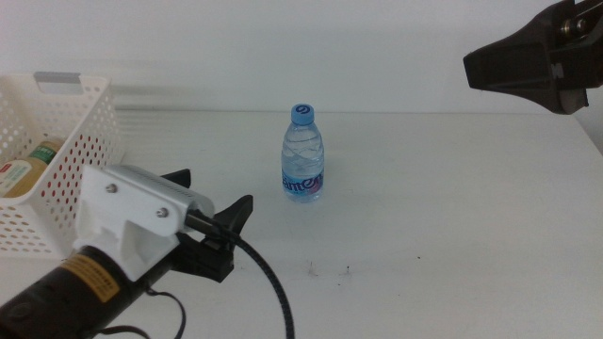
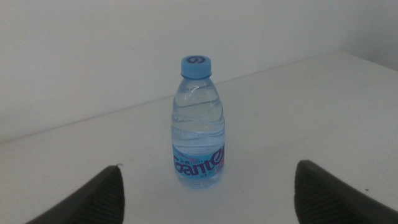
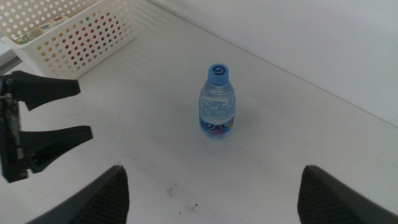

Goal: Use arms to grab the bottles and put them into the dustbin to the left of the table.

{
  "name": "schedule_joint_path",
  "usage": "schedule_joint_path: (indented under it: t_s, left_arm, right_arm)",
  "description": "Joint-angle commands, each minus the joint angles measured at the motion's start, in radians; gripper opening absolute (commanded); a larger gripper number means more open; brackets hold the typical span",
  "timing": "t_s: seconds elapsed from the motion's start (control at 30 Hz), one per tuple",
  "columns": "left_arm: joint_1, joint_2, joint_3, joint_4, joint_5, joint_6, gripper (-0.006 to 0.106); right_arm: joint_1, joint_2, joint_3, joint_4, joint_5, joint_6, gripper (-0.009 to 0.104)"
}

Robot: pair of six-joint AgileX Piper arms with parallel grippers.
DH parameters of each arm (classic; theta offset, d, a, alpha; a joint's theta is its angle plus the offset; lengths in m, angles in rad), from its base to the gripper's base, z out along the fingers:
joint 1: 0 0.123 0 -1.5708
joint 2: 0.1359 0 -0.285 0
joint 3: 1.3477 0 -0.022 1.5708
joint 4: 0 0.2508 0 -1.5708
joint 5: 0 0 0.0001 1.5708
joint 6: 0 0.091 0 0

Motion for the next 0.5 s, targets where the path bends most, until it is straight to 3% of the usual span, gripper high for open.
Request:
schedule_joint_path:
  t_s: [0.0, 0.47]
  left_arm:
    - [0.002, 0.046, 0.005, 0.003, -0.085, -0.008, 0.094]
    - [0.002, 0.129, 0.005, 0.005, -0.103, 0.0, 0.094]
  right_arm:
    - [-0.008, -0.004, -0.008, 0.001, -0.005, -0.006, 0.087]
    - [-0.008, -0.004, -0.008, 0.001, -0.005, -0.006, 0.087]
